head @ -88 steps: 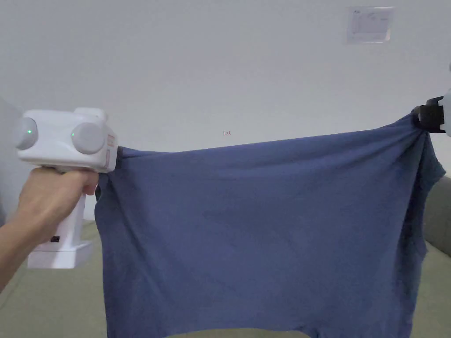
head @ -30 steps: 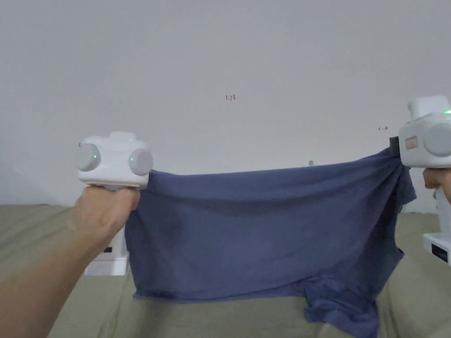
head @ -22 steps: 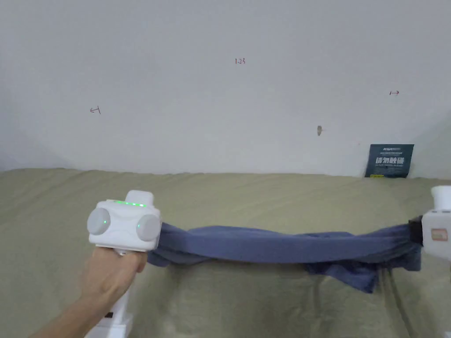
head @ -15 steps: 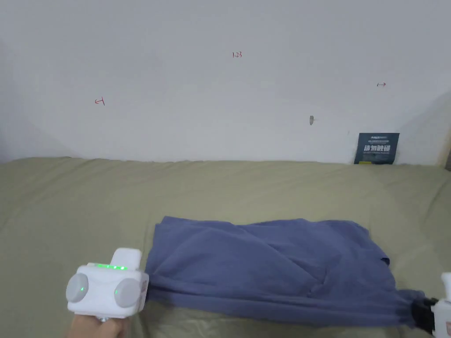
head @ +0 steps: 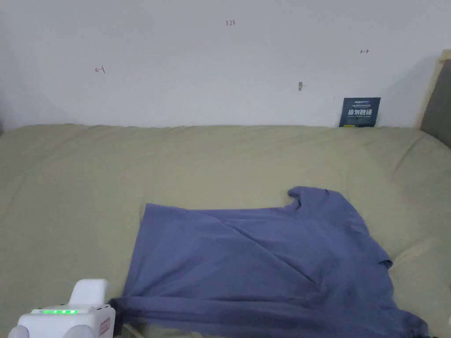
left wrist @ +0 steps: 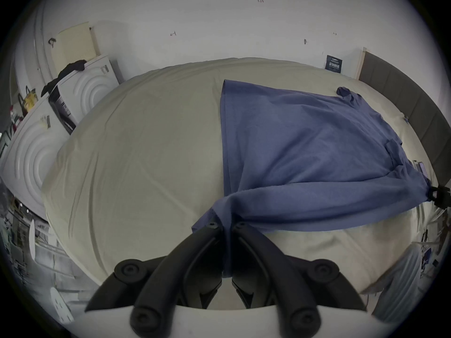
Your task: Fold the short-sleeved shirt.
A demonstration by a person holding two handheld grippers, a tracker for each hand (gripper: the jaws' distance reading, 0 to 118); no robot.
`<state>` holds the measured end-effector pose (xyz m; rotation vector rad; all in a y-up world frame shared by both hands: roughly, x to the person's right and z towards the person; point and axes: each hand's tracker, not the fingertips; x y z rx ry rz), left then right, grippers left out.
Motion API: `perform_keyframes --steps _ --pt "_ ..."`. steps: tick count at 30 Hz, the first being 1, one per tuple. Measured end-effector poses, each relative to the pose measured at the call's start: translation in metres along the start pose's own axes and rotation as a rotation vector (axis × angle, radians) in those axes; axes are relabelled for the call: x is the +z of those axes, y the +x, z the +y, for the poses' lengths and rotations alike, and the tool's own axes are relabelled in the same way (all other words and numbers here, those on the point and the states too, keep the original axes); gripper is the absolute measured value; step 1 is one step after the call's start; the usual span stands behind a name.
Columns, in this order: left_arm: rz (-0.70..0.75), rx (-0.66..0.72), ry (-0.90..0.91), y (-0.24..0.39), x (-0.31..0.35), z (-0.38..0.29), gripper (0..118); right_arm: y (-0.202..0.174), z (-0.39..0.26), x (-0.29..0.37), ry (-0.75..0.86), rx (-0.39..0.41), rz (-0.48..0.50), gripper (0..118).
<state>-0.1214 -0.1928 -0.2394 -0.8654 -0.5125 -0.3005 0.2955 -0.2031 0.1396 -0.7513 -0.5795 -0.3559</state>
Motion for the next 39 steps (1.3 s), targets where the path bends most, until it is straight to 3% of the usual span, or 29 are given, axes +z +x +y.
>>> perform_keyframes --steps 12,13,14,15,16,17,20,22,24,25,26,27,28,29,31,34,39 --pt "-0.018 0.019 -0.042 -0.008 0.017 -0.044 1 0.011 -0.023 0.008 -0.045 -0.024 0.012 2" --pt "-0.021 0.012 -0.038 -0.008 0.017 -0.043 6 0.01 -0.022 0.008 -0.041 -0.038 0.013 5" --pt "-0.036 0.007 -0.022 -0.008 0.019 -0.043 22 0.011 -0.022 0.007 -0.029 -0.057 0.011 21" --pt "-0.037 -0.001 -0.009 -0.007 0.022 -0.041 73 0.01 -0.021 0.01 -0.009 -0.072 -0.003 71" --pt "-0.033 -0.007 -0.012 -0.008 0.022 -0.04 101 0.009 -0.019 0.011 -0.01 -0.071 -0.009 107" --pt "-0.02 -0.009 -0.012 -0.008 0.025 -0.04 106 0.008 -0.017 0.011 -0.017 -0.073 -0.012 118" --pt "-0.017 -0.029 0.046 -0.004 0.044 -0.037 107 0.007 -0.016 0.019 0.027 -0.084 -0.003 118" --pt "-0.022 -0.044 0.068 0.002 0.055 -0.034 118 0.0 -0.012 0.021 0.01 -0.079 -0.005 118" --pt "-0.035 -0.045 0.063 0.005 0.059 -0.033 118 -0.007 -0.013 0.025 0.035 -0.07 -0.006 118" --pt "-0.038 -0.044 0.046 0.006 0.056 -0.033 117 -0.01 -0.015 0.026 0.051 -0.066 -0.013 117" --pt "-0.06 -0.064 -0.01 0.008 0.055 -0.034 108 -0.019 -0.014 0.03 0.061 -0.062 -0.014 111" --pt "-0.041 -0.035 -0.011 0.007 0.054 -0.037 72 -0.022 -0.017 0.032 0.072 -0.053 -0.008 78" --pt "-0.088 0.016 0.091 0.001 0.055 -0.042 28 -0.026 -0.019 0.034 0.09 -0.038 -0.005 33" --pt "-0.126 0.031 0.12 -0.002 0.056 -0.044 0 -0.03 -0.022 0.037 0.114 -0.021 -0.016 7" --pt "-0.114 0.05 0.108 -0.001 0.057 -0.047 0 -0.036 -0.025 0.038 0.146 0.003 -0.073 1" --pt "-0.106 0.015 0.124 0.004 0.07 -0.05 0 -0.044 -0.027 0.05 0.153 -0.02 -0.004 1" --pt "-0.06 0.046 0.136 -0.004 0.072 -0.059 0 -0.049 -0.029 0.05 0.155 0.045 -0.023 1"
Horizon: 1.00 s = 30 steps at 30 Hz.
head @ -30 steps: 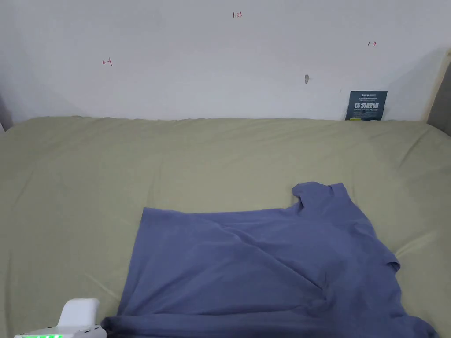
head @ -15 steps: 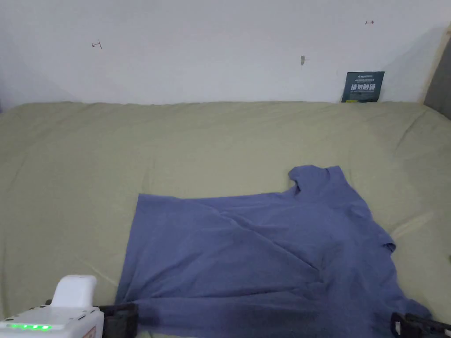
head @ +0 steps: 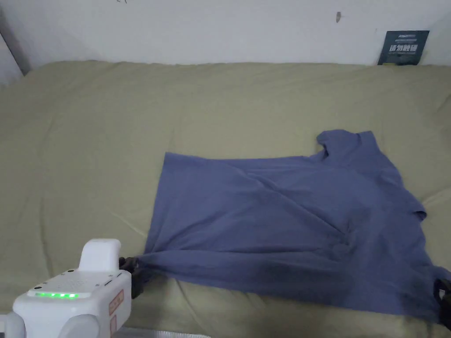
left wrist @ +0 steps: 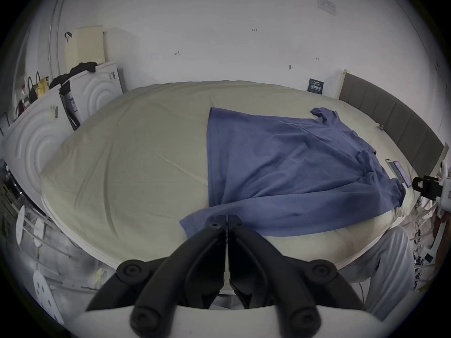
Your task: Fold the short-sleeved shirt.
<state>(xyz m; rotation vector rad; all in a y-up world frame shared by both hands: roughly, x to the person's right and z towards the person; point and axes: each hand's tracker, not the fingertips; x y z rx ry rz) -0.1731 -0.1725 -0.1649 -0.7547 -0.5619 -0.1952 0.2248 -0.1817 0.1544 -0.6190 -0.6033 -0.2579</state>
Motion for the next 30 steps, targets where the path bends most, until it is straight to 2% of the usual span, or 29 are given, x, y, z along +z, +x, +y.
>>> perform_keyframes --steps 3,8,9,10,11,12,15,17,19,20,22,24,28,29,30 --pt "0.021 0.034 -0.02 -0.011 -0.005 -0.002 0 0.004 -0.003 -0.002 -0.023 0.011 0.0 1" --pt "0.015 0.057 -0.05 -0.029 -0.015 -0.001 0 0.011 -0.005 -0.004 -0.044 -0.023 -0.001 1" --pt "0.016 0.055 -0.052 -0.027 -0.015 0.0 8 0.011 -0.005 -0.004 -0.048 -0.027 -0.001 1" --pt "0.024 0.053 -0.063 -0.027 -0.018 0.002 32 0.012 -0.004 -0.005 -0.051 -0.029 -0.006 1" --pt "0.025 0.058 -0.074 -0.027 -0.022 0.004 72 0.013 -0.003 -0.005 -0.052 -0.031 -0.007 1" --pt "0.022 0.072 -0.113 -0.028 -0.028 0.006 104 0.013 -0.003 -0.005 -0.056 -0.034 -0.007 1" --pt "0.023 0.065 -0.124 -0.021 -0.034 0.008 105 0.012 0.001 -0.004 -0.06 -0.04 -0.005 1" --pt "0.041 0.076 -0.146 -0.026 -0.049 0.008 105 0.012 0.002 -0.005 -0.068 -0.033 -0.004 1" --pt "0.046 0.082 -0.159 -0.03 -0.059 0.009 94 0.014 0.003 -0.006 -0.082 -0.028 -0.007 1" --pt "0.038 0.095 -0.16 -0.033 -0.062 0.01 79 0.015 0.002 -0.007 -0.087 -0.025 -0.008 1" --pt "-0.018 0.129 -0.151 -0.033 -0.06 0.01 59 0.017 0.001 -0.008 -0.099 -0.024 -0.017 1" --pt "-0.067 0.157 -0.142 -0.03 -0.059 0.009 0 0.027 0.001 -0.011 -0.111 -0.034 -0.024 1" --pt "-0.033 0.086 -0.142 -0.017 -0.056 0.01 0 0.041 -0.002 -0.013 -0.117 -0.063 -0.021 1" --pt "-0.038 0.086 -0.146 -0.017 -0.054 0.009 0 0.043 -0.001 -0.014 -0.128 -0.064 -0.01 6" --pt "-0.041 0.09 -0.147 -0.018 -0.054 0.009 0 0.042 0.0 -0.015 -0.143 -0.059 -0.029 42"
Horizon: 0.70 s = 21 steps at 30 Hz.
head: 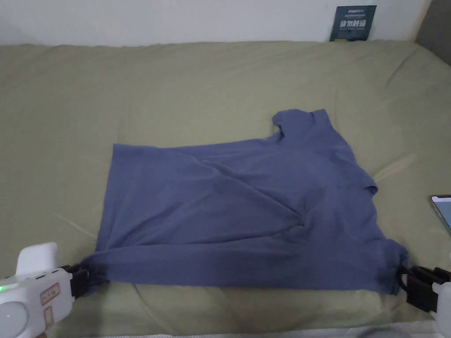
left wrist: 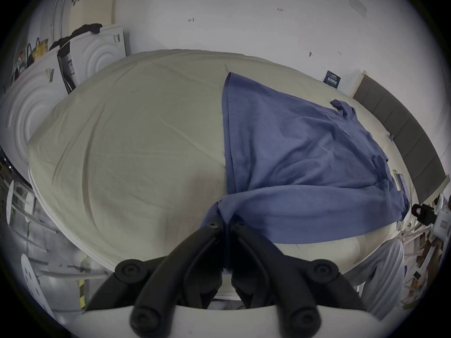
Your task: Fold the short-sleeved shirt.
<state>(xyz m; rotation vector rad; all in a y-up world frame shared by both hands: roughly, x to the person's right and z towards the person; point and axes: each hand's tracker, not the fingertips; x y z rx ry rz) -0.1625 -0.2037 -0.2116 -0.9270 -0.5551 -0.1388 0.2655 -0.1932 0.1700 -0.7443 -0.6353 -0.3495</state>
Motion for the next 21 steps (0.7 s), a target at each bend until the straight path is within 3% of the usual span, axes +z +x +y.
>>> perform_keyframes --steps 1,2,3,7,8,9,11,12,13,15,21 --pt "-0.002 0.005 -0.001 0.0 0.0 0.001 0 0.006 -0.001 -0.007 -0.029 0.005 0.011 86" --pt "-0.005 0.007 -0.003 0.0 0.001 0.001 0 0.008 -0.002 -0.013 -0.069 0.001 0.054 118" --pt "-0.004 0.009 -0.003 -0.002 0.002 0.001 0 0.008 -0.006 -0.016 -0.089 -0.025 0.092 118" --pt "0.004 0.0 -0.003 0.001 0.004 0.002 0 0.014 -0.019 -0.044 -0.083 -0.009 0.074 118" --pt "0.009 -0.006 -0.004 0.003 0.004 0.002 0 0.014 -0.02 -0.05 -0.1 -0.004 0.082 114" --pt "0.013 -0.011 -0.006 0.003 0.003 0.002 0 0.008 -0.008 -0.038 -0.116 0.007 0.089 93" --pt "0.015 -0.011 -0.009 0.002 0.002 0.001 0 0.008 -0.012 -0.043 -0.11 0.055 0.06 38" --pt "0.016 -0.009 -0.01 0.002 0.002 0.001 0 0.009 -0.014 -0.047 -0.118 0.082 0.04 19" --pt "0.015 -0.007 -0.011 0.002 0.002 0.001 0 0.011 -0.014 -0.048 -0.124 0.092 0.03 18" --pt "0.016 -0.003 -0.01 0.0 0.002 0.002 0 0.019 -0.017 -0.049 -0.124 0.078 0.056 5" --pt "0.008 -0.008 -0.012 -0.003 0.005 0.004 0 0.008 -0.002 -0.018 -0.076 0.104 0.054 5"
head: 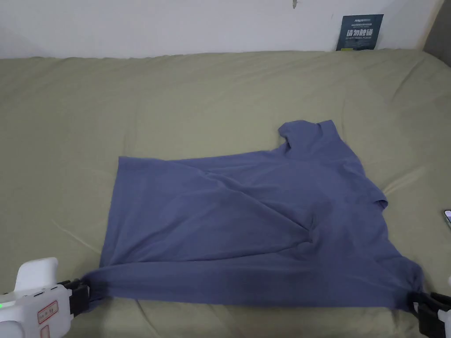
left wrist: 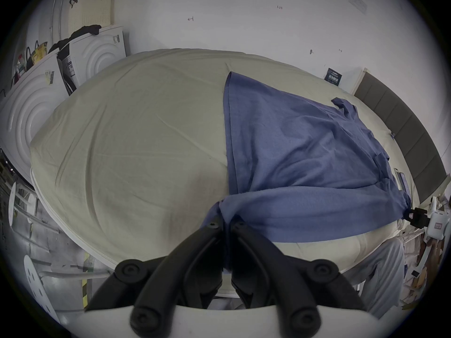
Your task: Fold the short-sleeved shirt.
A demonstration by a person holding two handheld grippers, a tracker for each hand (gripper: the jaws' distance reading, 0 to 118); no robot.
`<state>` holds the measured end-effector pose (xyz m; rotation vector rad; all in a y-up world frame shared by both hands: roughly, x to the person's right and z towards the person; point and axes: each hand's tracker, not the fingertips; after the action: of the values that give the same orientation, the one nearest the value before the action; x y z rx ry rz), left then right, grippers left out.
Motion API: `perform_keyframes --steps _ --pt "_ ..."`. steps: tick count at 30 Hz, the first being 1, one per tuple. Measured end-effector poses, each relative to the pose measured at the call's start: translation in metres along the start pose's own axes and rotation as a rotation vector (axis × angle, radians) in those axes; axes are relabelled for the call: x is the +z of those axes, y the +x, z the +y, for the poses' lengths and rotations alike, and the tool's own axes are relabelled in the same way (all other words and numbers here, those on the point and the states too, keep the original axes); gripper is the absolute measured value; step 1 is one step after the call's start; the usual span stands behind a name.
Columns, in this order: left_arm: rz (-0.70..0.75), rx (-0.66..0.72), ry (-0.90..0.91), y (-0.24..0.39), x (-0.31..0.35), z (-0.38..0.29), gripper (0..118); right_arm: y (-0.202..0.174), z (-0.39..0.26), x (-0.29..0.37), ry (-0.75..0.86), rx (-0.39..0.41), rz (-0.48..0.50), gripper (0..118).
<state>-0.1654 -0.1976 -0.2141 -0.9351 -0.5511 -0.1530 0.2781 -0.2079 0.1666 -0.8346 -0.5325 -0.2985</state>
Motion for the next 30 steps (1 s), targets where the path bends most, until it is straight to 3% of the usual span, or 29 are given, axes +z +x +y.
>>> perform_keyframes --steps 7,8,16,22,30 --pt "-0.003 -0.014 0.031 0.001 0.008 0.014 0 0.014 0.023 0.008 0.069 -0.039 0.014 5" --pt "-0.006 -0.012 0.042 0.001 0.01 0.018 0 0.0 0.039 0.022 0.08 -0.038 0.013 5" --pt "-0.014 -0.029 0.093 0.007 0.001 0.072 0 -0.01 0.113 0.024 0.174 -0.016 0.0 5" --pt "-0.004 -0.03 0.104 0.013 -0.03 0.123 0 -0.009 0.172 -0.017 0.171 -0.012 -0.013 5" --pt "0.024 -0.034 0.034 0.02 -0.098 0.163 0 -0.001 0.217 -0.11 0.032 -0.003 -0.049 5"
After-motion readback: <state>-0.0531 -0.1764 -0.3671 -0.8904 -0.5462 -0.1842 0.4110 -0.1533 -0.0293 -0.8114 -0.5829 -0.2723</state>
